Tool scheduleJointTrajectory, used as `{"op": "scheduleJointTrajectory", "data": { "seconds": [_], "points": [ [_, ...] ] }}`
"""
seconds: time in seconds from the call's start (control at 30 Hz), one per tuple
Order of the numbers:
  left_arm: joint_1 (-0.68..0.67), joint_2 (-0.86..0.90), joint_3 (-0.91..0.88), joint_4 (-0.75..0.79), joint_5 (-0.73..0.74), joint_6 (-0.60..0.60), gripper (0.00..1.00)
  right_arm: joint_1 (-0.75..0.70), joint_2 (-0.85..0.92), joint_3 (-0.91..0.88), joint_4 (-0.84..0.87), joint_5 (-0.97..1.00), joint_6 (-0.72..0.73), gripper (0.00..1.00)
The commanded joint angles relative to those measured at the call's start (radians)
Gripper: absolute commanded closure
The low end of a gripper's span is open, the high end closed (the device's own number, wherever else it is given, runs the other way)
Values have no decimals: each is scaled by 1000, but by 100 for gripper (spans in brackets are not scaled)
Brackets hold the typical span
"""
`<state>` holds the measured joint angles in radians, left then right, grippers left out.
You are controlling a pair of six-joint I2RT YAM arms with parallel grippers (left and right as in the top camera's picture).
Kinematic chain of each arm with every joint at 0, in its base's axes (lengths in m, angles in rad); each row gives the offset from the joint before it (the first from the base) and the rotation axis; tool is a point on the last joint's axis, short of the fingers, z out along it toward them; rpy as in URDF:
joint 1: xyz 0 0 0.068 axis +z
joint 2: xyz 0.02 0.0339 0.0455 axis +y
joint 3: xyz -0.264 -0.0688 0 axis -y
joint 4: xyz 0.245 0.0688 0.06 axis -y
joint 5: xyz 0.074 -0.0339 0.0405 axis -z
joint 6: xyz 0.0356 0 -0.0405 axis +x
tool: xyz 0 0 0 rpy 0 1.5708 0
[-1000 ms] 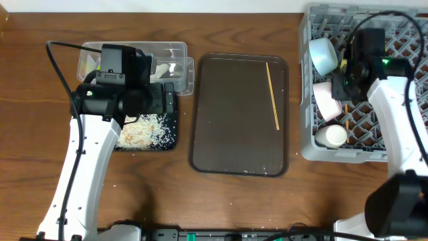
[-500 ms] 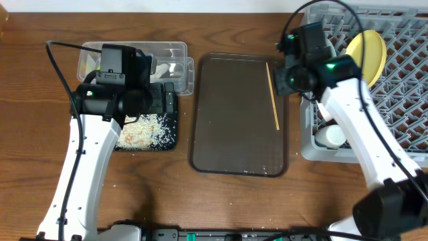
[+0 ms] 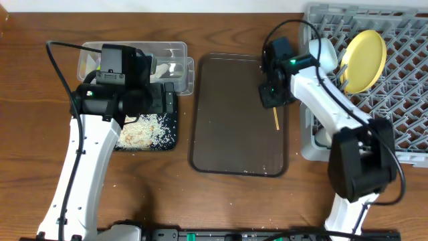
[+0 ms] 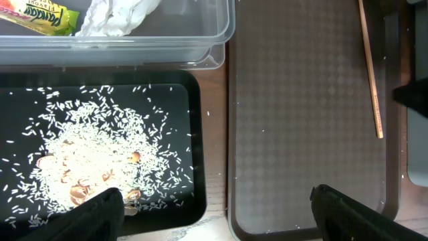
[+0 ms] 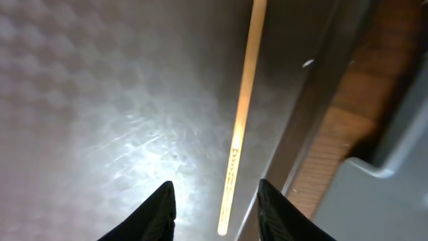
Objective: Sort waste into correct bins and load items into the dishwasher rack
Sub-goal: 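Return the right gripper to the tray and grasp the second chopstick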
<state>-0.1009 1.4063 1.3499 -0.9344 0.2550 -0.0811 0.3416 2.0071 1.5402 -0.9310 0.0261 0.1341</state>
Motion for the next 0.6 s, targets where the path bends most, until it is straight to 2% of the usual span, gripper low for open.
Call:
{"op": "scheduleJointTrajectory", "data": {
  "seconds": [0.0,0.03,0.57],
  "points": [
    [0,6,13,0,-6,2,9,6,50,4,-5,11,19,64],
    [0,6,13,0,-6,2,9,6,63,4,-5,11,19,67],
    [0,6,13,0,-6,2,9,2,94,-8,-27,48,83,70]
  ]
}}
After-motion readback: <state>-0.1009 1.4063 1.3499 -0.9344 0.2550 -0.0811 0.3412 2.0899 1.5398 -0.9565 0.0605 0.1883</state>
